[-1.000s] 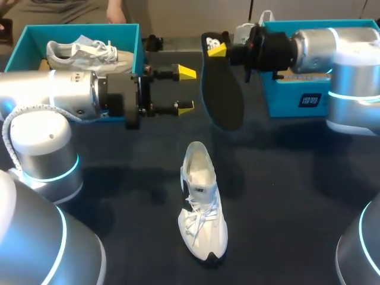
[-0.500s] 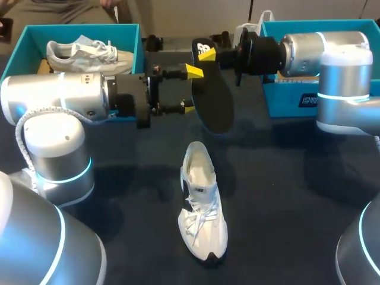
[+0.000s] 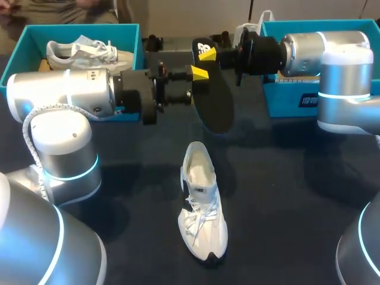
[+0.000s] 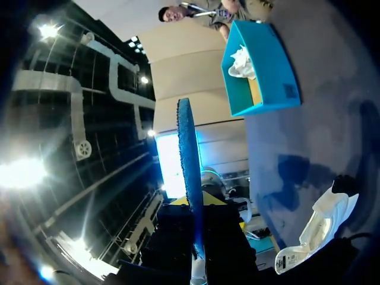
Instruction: Take the shoe out of the shoebox, open the shoe tongue, remove and reinsert the insole, then place the shoe into the shoebox
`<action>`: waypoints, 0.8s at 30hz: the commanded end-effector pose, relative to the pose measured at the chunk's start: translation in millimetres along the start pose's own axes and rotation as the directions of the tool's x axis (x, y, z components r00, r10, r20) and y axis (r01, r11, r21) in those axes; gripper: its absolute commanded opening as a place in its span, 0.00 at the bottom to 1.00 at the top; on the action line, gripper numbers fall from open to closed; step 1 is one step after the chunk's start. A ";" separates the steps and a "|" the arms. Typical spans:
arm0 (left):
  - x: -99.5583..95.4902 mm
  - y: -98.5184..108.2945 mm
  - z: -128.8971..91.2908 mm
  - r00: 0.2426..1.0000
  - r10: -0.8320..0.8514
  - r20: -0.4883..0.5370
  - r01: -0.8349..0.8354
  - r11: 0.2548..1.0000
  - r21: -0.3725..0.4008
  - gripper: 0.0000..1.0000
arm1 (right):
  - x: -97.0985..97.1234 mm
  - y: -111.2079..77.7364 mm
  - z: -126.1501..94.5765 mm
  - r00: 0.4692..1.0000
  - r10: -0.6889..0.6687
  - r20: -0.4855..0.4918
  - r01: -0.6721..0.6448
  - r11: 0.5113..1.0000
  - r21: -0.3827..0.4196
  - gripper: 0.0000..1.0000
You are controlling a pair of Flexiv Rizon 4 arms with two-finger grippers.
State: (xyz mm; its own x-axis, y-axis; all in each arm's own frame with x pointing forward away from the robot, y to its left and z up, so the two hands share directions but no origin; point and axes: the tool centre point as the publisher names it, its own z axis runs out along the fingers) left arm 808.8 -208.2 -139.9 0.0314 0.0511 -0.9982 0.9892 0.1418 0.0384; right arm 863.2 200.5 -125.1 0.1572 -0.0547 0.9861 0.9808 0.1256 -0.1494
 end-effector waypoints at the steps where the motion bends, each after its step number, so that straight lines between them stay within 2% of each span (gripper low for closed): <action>1: -0.9 -0.2 1.5 1.000 0.003 0.000 -0.003 1.000 -0.003 0.43 | -0.3 0.5 0.9 1.000 0.000 0.000 0.000 1.000 0.000 0.00; 6: -4.9 -0.1 2.8 1.000 0.008 0.006 -0.008 1.000 -0.003 0.40 | -0.3 0.5 0.9 1.000 0.000 0.000 0.000 1.000 0.000 0.00; 12: -9.8 -1.8 3.3 1.000 0.016 0.019 -0.016 1.000 0.004 0.29 | -0.3 0.5 0.9 1.000 0.000 0.000 0.000 1.000 0.000 0.00; 16: -10.3 -1.7 4.8 1.000 0.020 0.018 -0.020 1.000 0.003 0.27 | -0.3 0.5 0.9 1.000 0.000 0.000 0.000 1.000 0.000 0.00; 17: -10.0 -1.4 5.4 1.000 0.021 0.017 -0.021 1.000 0.001 0.25 | -0.3 0.5 0.9 1.000 0.000 0.000 0.000 1.000 0.000 0.00; 20: -9.4 -1.0 6.8 1.000 0.023 0.012 -0.023 1.000 -0.001 0.09 | -0.3 0.5 0.9 1.000 0.000 0.000 0.000 1.000 0.000 0.00; 24: -9.1 -0.3 8.7 1.000 0.022 0.010 -0.022 1.000 -0.003 0.00 | -0.3 0.5 0.9 1.000 0.000 0.000 0.000 1.000 0.000 0.00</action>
State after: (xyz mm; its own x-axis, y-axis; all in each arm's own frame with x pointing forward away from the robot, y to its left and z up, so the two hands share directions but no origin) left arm 808.3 -212.9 -131.1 0.0548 0.0403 -0.9977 0.9884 0.1394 0.0599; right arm 863.6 200.6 -124.9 0.1576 -0.0550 0.9860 0.9807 0.1254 -0.1498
